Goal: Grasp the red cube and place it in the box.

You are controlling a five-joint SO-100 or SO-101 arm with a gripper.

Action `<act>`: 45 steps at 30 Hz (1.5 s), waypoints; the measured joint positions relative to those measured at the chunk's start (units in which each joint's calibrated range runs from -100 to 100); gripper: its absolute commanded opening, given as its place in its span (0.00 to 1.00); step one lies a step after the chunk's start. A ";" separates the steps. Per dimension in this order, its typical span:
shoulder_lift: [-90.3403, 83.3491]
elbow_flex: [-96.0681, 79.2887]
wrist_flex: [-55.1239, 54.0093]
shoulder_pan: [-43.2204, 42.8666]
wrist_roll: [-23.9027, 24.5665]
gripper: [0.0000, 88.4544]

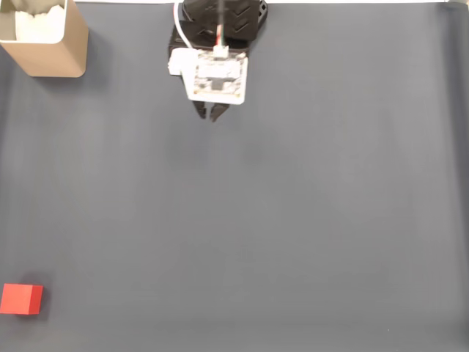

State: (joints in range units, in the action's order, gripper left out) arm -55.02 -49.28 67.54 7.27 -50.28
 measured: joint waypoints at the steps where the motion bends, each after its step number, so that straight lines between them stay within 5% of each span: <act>1: 1.65 1.99 0.16 0.74 0.10 0.00; 24: 28.22 31.10 0.80 15.58 1.27 0.00; 45: 53.50 57.87 0.72 18.32 1.56 0.06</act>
State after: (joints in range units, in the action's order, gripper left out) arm -1.52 8.59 68.26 25.59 -48.72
